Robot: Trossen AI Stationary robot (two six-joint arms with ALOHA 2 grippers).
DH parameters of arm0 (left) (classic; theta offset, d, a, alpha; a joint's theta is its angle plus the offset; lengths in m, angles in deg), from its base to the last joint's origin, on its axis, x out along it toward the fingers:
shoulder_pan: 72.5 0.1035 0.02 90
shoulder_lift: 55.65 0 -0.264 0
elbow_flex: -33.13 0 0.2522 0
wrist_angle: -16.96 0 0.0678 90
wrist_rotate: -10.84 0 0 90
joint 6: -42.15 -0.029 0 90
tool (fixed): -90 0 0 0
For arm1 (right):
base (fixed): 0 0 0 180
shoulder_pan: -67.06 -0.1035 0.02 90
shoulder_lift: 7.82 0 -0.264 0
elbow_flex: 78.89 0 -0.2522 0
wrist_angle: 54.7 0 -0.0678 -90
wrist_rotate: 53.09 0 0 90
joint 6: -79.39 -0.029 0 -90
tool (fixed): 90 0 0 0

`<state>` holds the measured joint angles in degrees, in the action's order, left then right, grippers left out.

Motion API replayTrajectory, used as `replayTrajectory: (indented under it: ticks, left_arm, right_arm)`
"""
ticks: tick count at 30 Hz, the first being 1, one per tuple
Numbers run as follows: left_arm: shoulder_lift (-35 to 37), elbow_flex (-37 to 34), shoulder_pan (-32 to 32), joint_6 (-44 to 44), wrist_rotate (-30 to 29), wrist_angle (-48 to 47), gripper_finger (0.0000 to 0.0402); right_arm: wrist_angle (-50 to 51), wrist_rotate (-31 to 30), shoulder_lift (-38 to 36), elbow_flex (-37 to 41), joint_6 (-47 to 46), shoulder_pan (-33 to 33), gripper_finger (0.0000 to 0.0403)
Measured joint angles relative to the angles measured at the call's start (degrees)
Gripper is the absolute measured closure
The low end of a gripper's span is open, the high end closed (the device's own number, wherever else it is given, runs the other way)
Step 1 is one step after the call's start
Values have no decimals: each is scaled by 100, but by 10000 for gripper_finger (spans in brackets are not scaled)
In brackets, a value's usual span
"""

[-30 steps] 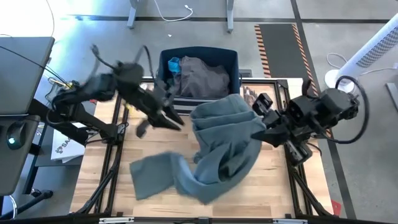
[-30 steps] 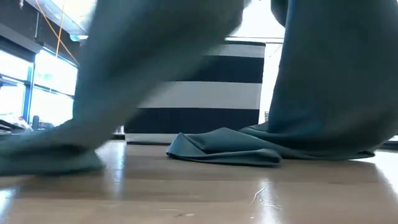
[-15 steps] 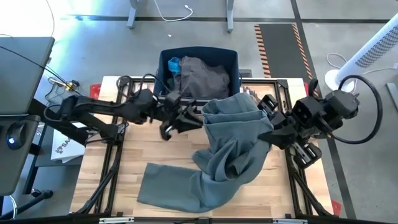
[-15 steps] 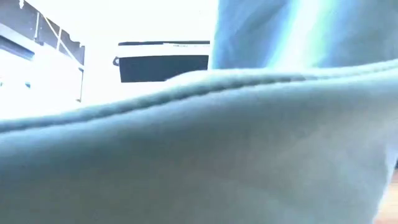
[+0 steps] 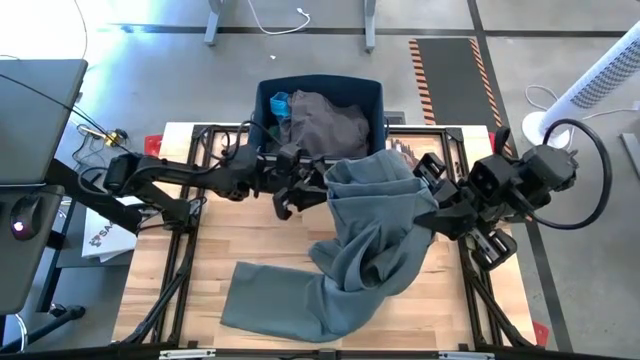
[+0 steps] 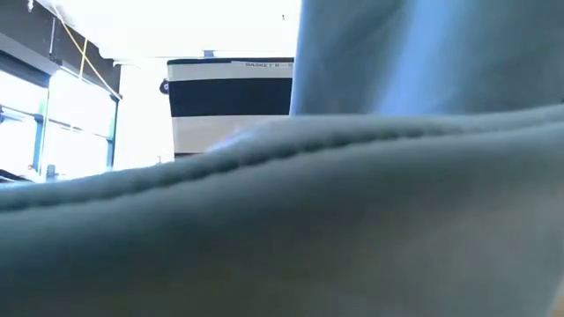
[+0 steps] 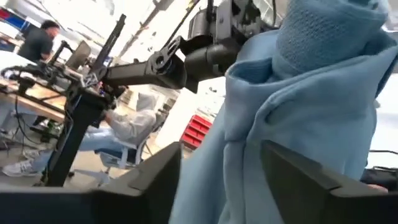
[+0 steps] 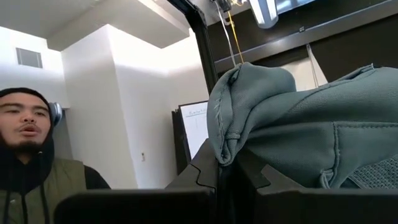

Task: Sort clothes
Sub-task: Fold the blue pants

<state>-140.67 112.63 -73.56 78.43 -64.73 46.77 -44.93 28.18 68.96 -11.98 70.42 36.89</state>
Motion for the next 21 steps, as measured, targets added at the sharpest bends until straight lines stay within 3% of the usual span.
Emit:
replayTrajectory:
  ticks: [4,8,13,21]
  left_arm:
    - [-52,3,-30,-184,-418,-39,139]
    - [-51,0,-50,-157,-621,38,112]
    - [-52,0,-237,-586,-616,486,108]
    - [-127,2,-492,-1751,-639,458,108]
  right_arm:
    - [33,4,0,0,0,0,398]
    - [31,4,0,0,0,0,398]
    - [28,22,0,0,2,17,398]
    - [-7,20,2,0,29,17,398]
